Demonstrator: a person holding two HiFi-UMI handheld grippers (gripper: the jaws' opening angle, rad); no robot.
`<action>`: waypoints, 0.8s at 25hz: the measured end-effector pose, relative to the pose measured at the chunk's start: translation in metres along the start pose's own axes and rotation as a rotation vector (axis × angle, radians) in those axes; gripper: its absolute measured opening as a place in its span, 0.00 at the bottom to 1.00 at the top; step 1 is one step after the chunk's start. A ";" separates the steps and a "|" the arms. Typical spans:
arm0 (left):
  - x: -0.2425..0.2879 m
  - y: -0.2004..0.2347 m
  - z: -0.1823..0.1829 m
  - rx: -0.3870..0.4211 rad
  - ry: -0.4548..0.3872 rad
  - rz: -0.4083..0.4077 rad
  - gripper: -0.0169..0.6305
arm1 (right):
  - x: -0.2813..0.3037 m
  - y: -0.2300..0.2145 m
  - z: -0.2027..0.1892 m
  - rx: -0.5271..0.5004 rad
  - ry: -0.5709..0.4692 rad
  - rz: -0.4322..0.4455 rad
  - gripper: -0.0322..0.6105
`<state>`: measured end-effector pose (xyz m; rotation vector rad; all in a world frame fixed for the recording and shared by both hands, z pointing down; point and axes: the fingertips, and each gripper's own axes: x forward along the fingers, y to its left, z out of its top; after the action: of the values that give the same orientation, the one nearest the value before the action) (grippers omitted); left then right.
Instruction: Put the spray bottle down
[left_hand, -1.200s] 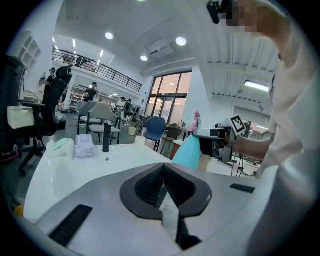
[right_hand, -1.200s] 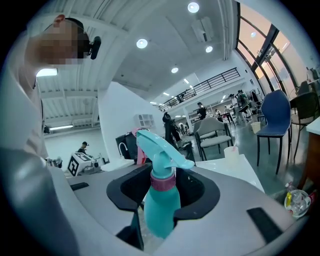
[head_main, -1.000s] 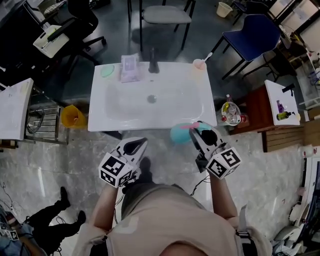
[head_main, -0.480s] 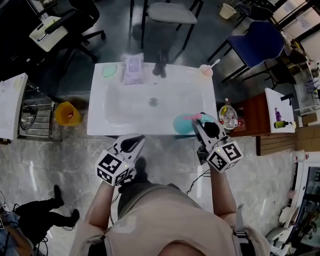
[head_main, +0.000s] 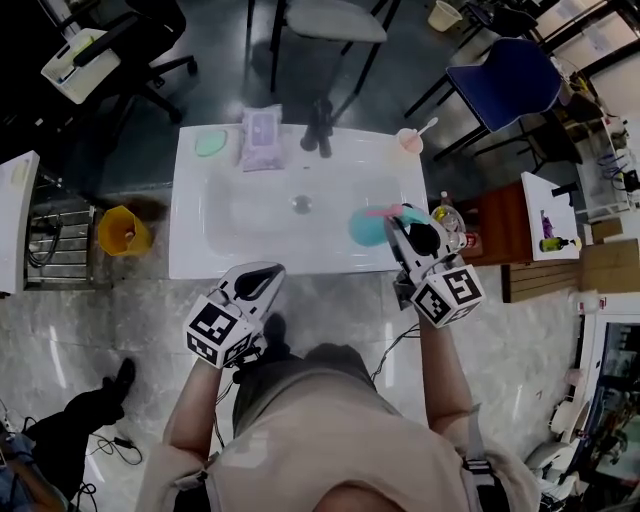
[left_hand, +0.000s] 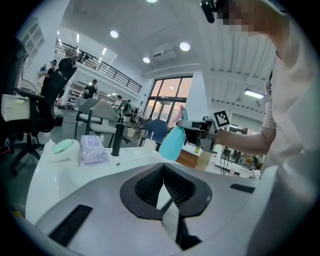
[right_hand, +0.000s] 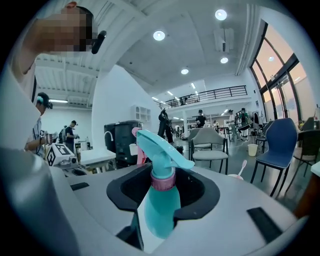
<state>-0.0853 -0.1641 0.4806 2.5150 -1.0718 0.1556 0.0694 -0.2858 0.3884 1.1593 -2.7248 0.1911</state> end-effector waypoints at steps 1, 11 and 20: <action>0.000 0.001 0.000 -0.002 -0.003 -0.002 0.04 | 0.003 -0.001 0.001 -0.013 0.001 -0.003 0.30; 0.004 0.003 0.000 -0.018 0.000 -0.013 0.04 | 0.028 -0.014 0.012 -0.089 0.004 -0.022 0.30; 0.016 0.010 0.000 -0.031 0.016 0.014 0.04 | 0.057 -0.040 0.002 -0.115 0.020 -0.022 0.30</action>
<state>-0.0809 -0.1808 0.4875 2.4748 -1.0770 0.1620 0.0595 -0.3535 0.4000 1.1484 -2.6661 0.0424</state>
